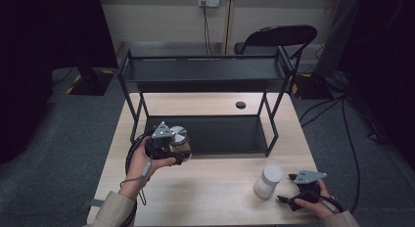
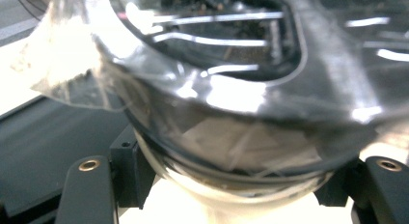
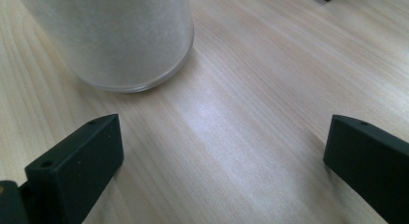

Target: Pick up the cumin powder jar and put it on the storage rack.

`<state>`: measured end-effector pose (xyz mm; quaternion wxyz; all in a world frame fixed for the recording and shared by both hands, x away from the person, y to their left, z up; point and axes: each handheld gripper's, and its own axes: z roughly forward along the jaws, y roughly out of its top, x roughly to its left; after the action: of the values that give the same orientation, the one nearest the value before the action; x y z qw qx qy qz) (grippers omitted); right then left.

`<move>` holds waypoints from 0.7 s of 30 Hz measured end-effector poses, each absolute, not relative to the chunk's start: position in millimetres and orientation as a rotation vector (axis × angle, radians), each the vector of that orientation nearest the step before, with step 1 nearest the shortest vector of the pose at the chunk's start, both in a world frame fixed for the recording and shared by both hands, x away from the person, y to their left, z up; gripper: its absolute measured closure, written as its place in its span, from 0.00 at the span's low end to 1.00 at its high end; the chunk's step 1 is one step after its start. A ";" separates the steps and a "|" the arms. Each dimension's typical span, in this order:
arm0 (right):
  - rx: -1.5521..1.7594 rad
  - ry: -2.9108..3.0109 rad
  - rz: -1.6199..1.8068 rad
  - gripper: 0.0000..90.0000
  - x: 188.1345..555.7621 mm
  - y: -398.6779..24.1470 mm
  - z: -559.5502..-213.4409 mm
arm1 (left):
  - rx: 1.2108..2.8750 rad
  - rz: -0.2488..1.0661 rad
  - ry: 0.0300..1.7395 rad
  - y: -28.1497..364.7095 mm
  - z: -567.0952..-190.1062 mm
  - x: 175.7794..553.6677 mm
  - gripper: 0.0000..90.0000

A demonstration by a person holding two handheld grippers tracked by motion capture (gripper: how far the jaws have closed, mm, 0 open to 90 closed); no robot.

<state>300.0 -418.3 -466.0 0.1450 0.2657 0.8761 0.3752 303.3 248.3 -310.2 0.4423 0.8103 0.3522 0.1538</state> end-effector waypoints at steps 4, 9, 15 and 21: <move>0.766 2.524 1.081 0.00 300.0 -418.3 -466.0 | 2.013 0.378 0.853 246.9 -290.0 308.3 0.34; 0.768 2.524 1.082 0.00 299.9 -418.3 -466.1 | 2.007 0.379 0.840 246.0 -267.7 315.0 0.34; 0.766 2.522 1.083 0.00 300.0 -418.4 -466.2 | 2.008 0.393 0.838 242.6 -241.1 324.9 0.34; 0.767 2.523 1.083 0.00 300.0 -418.4 -466.2 | 2.020 0.434 0.844 235.5 -212.7 334.9 0.34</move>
<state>300.0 -418.4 -466.2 0.1450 0.2661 0.8757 0.3760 334.9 235.5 -212.7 0.4395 0.8130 0.3396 0.1746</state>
